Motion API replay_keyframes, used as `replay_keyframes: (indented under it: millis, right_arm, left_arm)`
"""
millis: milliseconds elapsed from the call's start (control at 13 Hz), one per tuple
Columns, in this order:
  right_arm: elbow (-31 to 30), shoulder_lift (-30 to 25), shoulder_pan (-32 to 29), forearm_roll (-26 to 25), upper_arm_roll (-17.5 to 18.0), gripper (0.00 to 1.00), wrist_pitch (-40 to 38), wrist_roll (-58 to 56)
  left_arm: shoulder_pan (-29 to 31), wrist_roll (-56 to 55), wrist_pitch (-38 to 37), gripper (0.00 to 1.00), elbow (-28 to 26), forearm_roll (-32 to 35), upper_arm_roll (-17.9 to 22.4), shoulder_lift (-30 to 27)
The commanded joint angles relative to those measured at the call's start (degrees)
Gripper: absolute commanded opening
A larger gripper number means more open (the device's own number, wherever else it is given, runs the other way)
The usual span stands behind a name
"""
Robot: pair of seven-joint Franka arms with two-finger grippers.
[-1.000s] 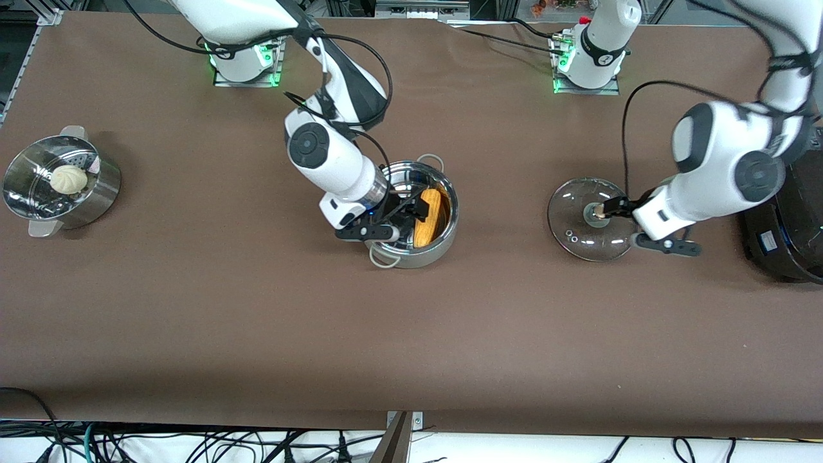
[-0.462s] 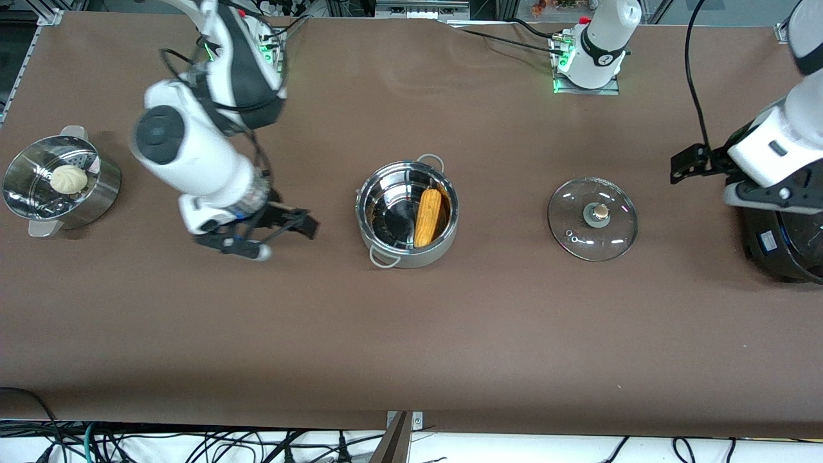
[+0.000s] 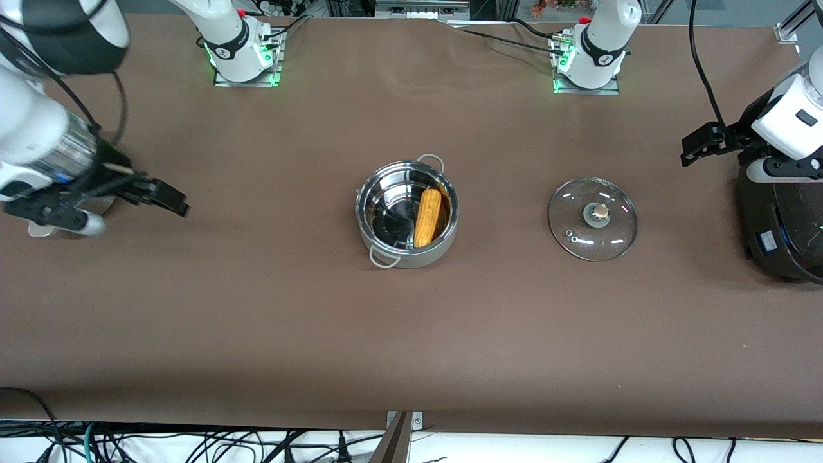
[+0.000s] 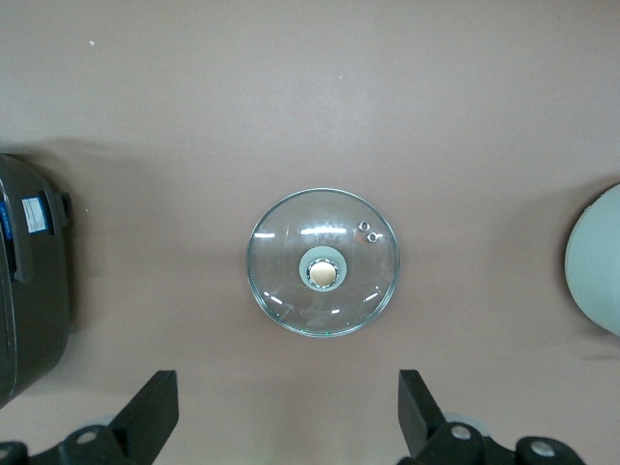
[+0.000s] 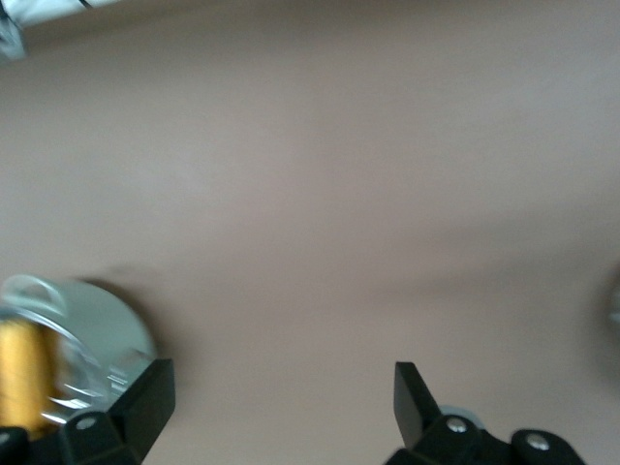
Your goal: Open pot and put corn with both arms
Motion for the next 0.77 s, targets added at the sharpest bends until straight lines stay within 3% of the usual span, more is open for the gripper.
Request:
replay_keyframes:
  millis: [0,231,462,692]
  right_arm:
    - [-7.6,-6.5,-6.6,-2.1,2.2,1.0,1.0,-11.3]
    - [-9.8,-10.1,-8.6,-5.5,2.3,1.0,0.9,-13.0]
    - [-10.6,-10.1,-9.1,-1.2,0.2,1.0,1.3,-16.3]
    - [-10.8,-10.3,-9.0,-1.1,-0.2,1.0,0.9,-17.5]
  left_arm:
    - [0.3,-1.0,-0.4,1.0,0.7,0.9,-0.3,0.2]
    - [0.4,-1.5,-0.5,1.0,0.7,0.8,-0.1,0.2]
    - [0.4,-1.6,-0.5,1.0,0.5,0.8,-0.1,0.2]
    - [0.4,-1.6,-0.5,1.0,0.5,0.7,-0.1,0.2]
